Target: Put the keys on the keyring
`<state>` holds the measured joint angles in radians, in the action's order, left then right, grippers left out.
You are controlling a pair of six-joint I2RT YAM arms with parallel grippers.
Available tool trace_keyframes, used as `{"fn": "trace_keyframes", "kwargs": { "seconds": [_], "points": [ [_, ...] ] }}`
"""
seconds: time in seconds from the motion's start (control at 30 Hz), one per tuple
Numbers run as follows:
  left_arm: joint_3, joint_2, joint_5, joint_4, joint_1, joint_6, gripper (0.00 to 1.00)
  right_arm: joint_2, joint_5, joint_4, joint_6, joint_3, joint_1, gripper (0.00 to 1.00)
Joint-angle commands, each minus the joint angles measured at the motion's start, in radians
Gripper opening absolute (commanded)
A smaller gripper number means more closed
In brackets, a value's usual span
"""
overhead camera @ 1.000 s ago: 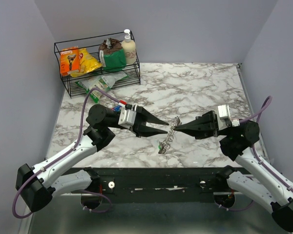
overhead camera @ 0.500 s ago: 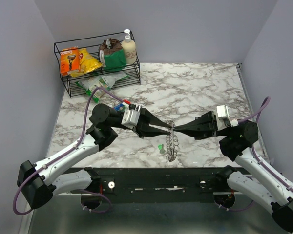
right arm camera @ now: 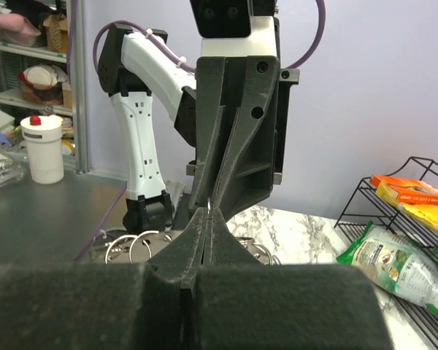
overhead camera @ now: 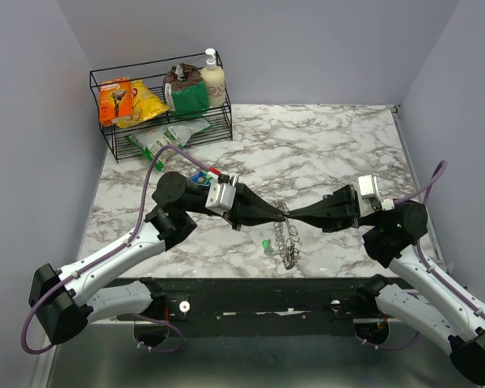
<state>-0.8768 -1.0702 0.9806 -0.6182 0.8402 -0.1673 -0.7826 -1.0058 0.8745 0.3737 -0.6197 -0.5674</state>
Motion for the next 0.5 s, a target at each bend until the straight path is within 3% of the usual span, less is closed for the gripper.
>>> {"fn": "trace_keyframes", "kwargs": {
  "seconds": [0.0,0.13,0.37,0.47],
  "points": [
    [-0.031,-0.005,-0.025,0.034,0.011,0.031,0.13,0.016,0.018,0.047,-0.004,0.006,0.001,0.01],
    [-0.037,-0.002,-0.034,0.057,0.011,0.055,0.0,0.014,0.01,0.047,-0.001,0.006,0.001,0.01],
    [-0.042,0.027,-0.072,0.153,0.013,0.127,0.0,0.023,-0.011,-0.032,-0.039,-0.008,0.001,0.01],
    [-0.051,0.044,-0.089,0.217,0.013,0.161,0.0,0.039,-0.013,-0.072,-0.07,-0.005,0.001,0.13]
  ]
}}
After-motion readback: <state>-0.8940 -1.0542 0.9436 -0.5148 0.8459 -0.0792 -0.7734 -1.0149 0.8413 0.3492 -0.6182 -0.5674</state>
